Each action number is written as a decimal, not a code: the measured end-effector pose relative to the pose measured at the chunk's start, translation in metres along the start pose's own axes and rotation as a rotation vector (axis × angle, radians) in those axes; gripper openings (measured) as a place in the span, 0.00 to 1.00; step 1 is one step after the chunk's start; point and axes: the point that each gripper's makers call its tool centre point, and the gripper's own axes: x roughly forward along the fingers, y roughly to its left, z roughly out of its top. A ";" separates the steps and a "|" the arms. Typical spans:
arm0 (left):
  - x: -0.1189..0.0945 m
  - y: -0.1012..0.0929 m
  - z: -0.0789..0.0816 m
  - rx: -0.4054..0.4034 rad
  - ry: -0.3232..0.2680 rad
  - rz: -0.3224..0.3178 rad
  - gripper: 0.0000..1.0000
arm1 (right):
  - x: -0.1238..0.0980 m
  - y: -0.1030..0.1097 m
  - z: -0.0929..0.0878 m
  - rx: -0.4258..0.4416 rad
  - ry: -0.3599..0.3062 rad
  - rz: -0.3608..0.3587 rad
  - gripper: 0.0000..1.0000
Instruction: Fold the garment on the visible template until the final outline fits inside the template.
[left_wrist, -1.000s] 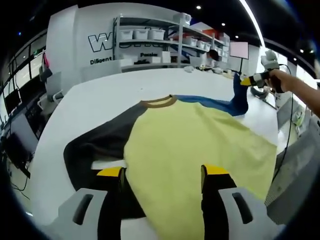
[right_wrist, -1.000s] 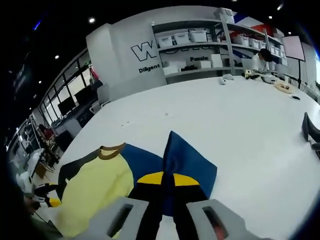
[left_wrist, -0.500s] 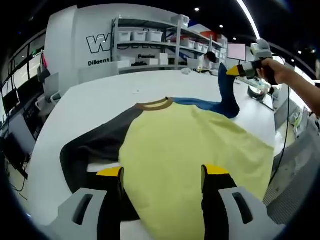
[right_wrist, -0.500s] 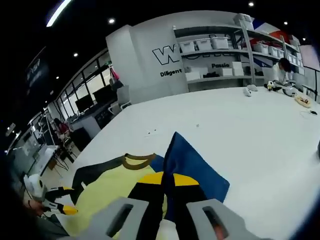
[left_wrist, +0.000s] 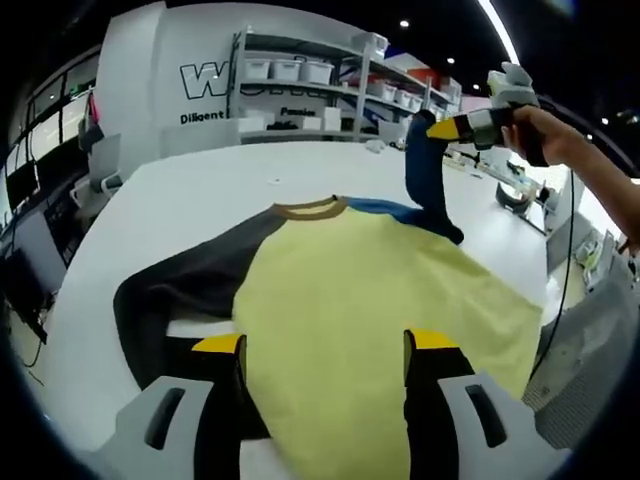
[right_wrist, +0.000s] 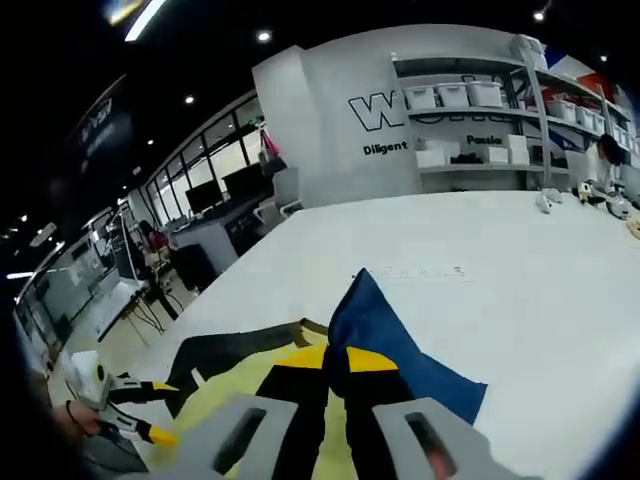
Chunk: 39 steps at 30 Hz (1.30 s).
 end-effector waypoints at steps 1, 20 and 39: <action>0.000 0.000 0.000 0.000 -0.001 0.000 0.58 | 0.001 0.002 0.000 0.000 0.000 0.003 0.00; 0.003 -0.001 -0.003 -0.002 0.018 -0.005 0.59 | 0.064 0.080 -0.004 -0.136 0.072 0.131 0.00; 0.003 0.000 -0.002 0.000 0.018 -0.007 0.59 | 0.115 0.151 -0.056 -0.207 0.243 0.267 0.00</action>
